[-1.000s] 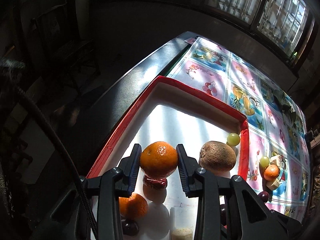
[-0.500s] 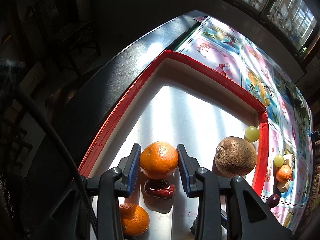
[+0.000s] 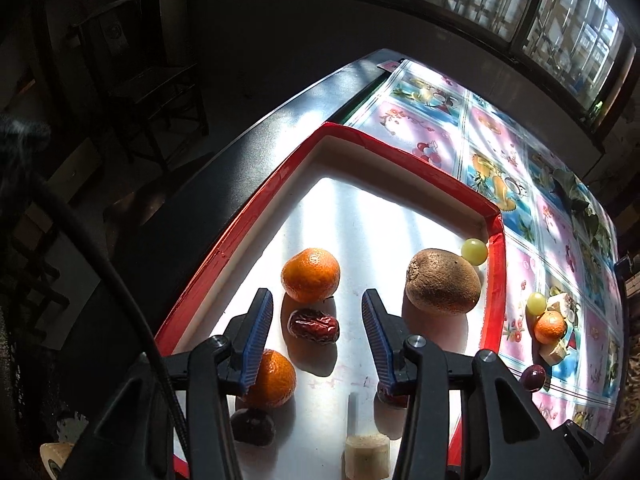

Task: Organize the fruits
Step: 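Move both open tools back toward the fruit pile, then close the left tool on a dark plum while the right tool grips a cream cube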

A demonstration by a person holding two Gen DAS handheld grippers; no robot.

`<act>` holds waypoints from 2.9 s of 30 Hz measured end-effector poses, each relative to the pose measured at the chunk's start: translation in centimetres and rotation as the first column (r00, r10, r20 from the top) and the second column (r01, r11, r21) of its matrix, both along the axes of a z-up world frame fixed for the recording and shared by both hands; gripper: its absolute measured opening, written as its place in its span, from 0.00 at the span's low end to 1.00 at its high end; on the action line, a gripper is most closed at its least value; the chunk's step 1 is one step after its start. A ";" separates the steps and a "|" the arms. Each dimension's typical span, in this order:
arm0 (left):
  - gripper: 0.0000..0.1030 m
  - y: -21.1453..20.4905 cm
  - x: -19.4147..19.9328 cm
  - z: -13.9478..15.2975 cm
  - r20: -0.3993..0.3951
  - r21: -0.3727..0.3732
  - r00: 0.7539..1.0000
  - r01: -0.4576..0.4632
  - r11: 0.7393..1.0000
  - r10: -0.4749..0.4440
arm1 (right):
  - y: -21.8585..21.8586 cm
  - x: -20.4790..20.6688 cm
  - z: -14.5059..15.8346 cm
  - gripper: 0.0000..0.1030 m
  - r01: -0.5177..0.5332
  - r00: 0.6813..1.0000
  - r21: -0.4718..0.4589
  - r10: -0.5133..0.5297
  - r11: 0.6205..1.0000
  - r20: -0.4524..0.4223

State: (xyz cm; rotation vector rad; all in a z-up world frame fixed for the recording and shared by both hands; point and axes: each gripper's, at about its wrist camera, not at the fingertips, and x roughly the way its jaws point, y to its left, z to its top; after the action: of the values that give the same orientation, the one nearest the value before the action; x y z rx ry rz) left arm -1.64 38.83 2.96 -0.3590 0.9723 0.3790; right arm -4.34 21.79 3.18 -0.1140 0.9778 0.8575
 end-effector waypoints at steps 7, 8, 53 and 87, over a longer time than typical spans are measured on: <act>0.51 -3.3 -2.2 1.7 0.049 0.090 0.999 0.002 0.996 -0.006 | -4.9 -0.7 1.6 0.48 0.080 0.996 0.018 -0.080 0.997 0.029; 0.51 -3.8 -2.5 1.9 0.058 0.100 0.998 0.004 0.995 -0.010 | -5.5 -0.8 1.7 0.48 0.092 0.995 0.016 -0.093 0.996 0.035; 0.58 -16.3 -5.3 1.5 0.051 0.058 0.966 0.249 0.967 -0.252 | -19.3 -0.2 -0.5 0.52 0.400 0.916 -0.028 -0.399 0.916 0.037; 0.55 -18.3 2.3 -3.5 -0.017 -0.038 0.948 0.317 0.948 -0.318 | -12.2 14.7 -4.2 0.36 0.342 0.939 -0.082 -0.343 0.936 0.005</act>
State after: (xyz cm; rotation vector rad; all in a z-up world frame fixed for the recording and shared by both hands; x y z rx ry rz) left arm 0.69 20.54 -0.54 -0.2237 1.0407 0.0725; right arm 10.37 9.63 -1.04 -0.0073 1.0057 0.4976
